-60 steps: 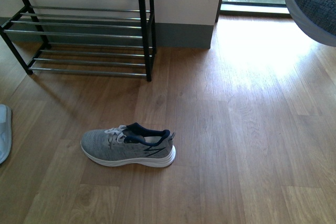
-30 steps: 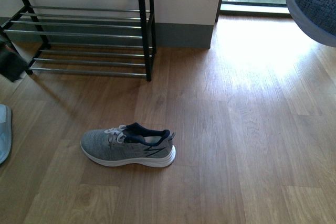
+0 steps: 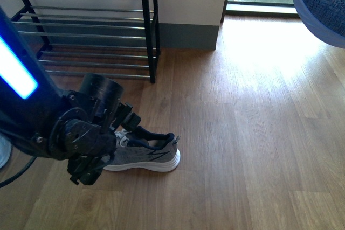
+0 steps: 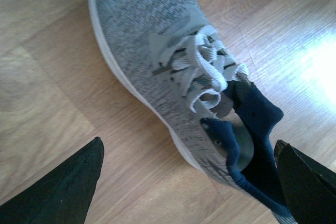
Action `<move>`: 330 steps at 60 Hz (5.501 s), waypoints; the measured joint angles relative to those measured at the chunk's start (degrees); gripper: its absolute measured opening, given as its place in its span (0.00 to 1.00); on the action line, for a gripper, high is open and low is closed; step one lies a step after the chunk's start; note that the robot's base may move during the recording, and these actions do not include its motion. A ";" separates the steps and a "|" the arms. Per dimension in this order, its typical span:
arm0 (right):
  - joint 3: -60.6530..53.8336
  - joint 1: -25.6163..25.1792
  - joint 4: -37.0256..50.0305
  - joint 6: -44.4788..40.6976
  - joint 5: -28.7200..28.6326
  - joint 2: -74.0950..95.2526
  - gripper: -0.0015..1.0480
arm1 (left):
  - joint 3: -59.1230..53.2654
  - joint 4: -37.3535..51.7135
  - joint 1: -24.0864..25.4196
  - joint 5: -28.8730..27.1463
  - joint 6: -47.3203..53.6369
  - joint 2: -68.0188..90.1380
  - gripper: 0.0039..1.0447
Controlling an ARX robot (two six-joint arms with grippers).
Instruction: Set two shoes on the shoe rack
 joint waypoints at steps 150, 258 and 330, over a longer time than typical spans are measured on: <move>0.00 0.00 0.00 0.00 0.00 0.00 0.02 | 29.20 -16.26 -5.09 6.54 0.48 21.68 0.09; 0.00 0.00 0.00 0.00 0.02 0.00 0.02 | -45.62 -18.34 -8.81 -23.39 35.76 -84.74 0.02; -0.04 -0.04 0.00 0.00 0.09 0.00 0.02 | -45.62 -18.38 -9.03 -23.10 36.15 -84.76 0.02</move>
